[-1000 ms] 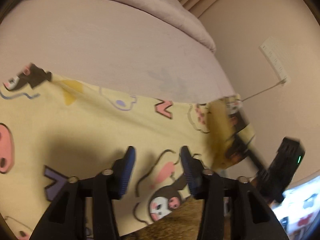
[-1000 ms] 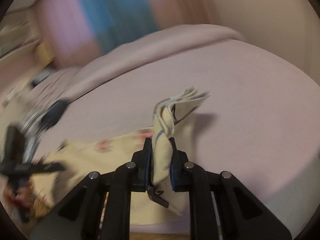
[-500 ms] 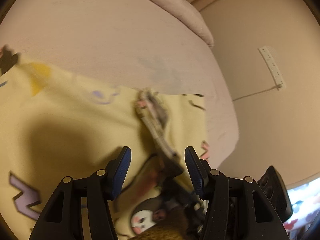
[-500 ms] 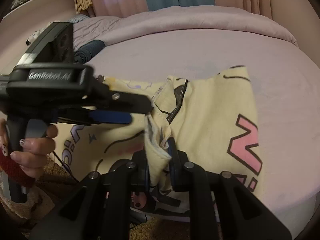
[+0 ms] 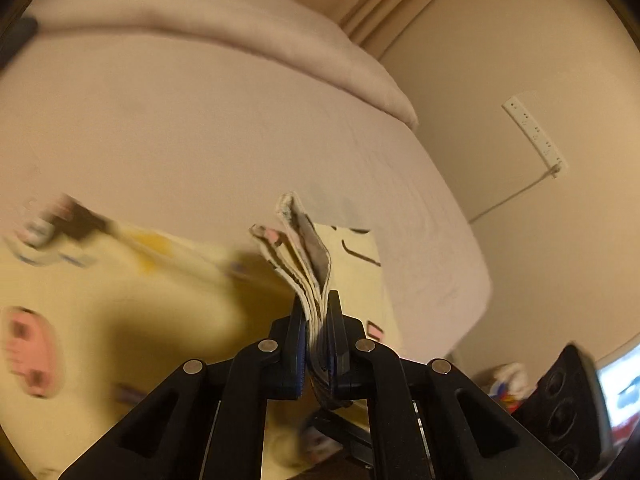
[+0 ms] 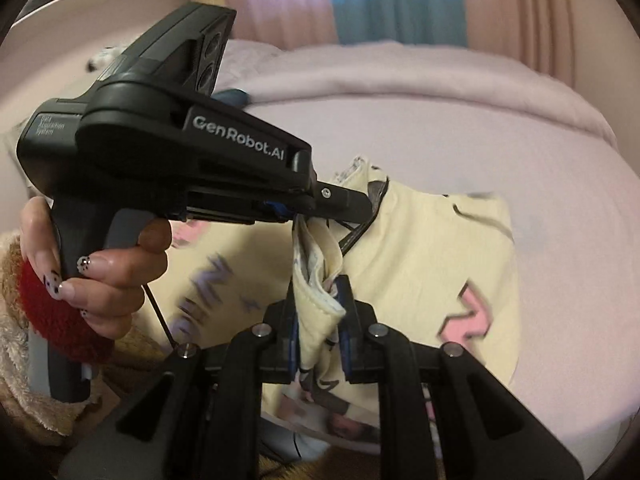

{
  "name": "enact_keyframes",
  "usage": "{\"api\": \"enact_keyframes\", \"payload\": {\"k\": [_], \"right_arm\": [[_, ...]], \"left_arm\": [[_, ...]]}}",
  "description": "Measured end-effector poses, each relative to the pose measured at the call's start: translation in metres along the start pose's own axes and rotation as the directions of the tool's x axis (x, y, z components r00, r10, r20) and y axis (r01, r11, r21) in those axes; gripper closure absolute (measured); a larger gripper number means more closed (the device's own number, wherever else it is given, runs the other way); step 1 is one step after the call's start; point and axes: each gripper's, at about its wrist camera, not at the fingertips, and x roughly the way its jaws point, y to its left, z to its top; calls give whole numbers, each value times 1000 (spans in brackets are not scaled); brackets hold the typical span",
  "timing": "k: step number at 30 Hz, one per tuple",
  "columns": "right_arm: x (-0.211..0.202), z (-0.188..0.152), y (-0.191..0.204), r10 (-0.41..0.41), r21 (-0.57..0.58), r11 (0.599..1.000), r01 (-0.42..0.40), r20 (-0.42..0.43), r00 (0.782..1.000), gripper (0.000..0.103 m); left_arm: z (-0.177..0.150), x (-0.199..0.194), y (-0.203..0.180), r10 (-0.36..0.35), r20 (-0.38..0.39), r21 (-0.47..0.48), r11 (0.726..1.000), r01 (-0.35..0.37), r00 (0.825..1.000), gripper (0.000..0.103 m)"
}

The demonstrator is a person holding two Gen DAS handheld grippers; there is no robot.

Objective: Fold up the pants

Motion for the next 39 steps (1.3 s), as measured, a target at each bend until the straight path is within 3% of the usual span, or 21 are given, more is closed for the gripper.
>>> {"api": "enact_keyframes", "payload": {"k": [3, 7, 9, 11, 14, 15, 17, 23, 25, 27, 29, 31, 34, 39], "right_arm": [[15, 8, 23, 72, -3, 997, -72, -22, 997, 87], [52, 1, 48, 91, -20, 995, -93, -91, 992, 84], [74, -4, 50, 77, -3, 997, -78, -153, 985, 84], [87, -11, 49, 49, -14, 999, -52, -184, 982, 83], [79, -11, 56, 62, -49, 996, -72, -181, 981, 64], [74, -11, 57, 80, -40, 995, -89, -190, 979, 52], [60, -11, 59, 92, -16, 995, -97, -197, 976, 48], [1, -25, 25, 40, 128, 991, -28, -93, 995, 41], [-3, -33, 7, -30, 176, 983, 50, -114, 993, 40], [-1, -43, -8, -46, 224, 971, 78, -143, 989, 40], [5, -51, -24, -63, 265, 958, 111, -185, 981, 48], [5, -53, -24, -89, 247, 960, 131, -173, 981, 52], [9, -53, -23, -125, 200, 966, 166, -204, 971, 52], [2, -49, -37, -114, 226, 959, 169, -239, 964, 52]], "left_arm": [[0, -8, 22, 101, -4, 14, 995, -101, 995, 97], [-8, 11, 62, 199, -85, -21, 979, -201, 976, 97], [-12, 27, 72, 227, -127, -25, 973, -231, 966, 97], [-15, 30, 75, 224, -128, -22, 973, -229, 966, 96], [-14, 24, 74, 251, -123, 2, 967, -253, 960, 86], [-13, 21, 72, 275, -120, 10, 961, -276, 954, 81], [-11, 10, 70, 327, -92, 13, 945, -327, 941, 80], [-18, -17, 53, 278, 1, -36, 960, -278, 961, 79], [-32, -24, 50, 212, 1, -15, 977, -212, 977, 79], [-42, -20, 48, 155, -19, -10, 988, -155, 988, 79], [-53, -8, 48, 153, -79, 12, 988, -153, 985, 79], [-65, 8, 48, 203, -135, 25, 979, -202, 970, 79], [-73, 10, 49, 259, -92, 27, 966, -257, 961, 79], [-90, -4, 52, 238, -104, -17, 970, -241, 966, 79]]}}
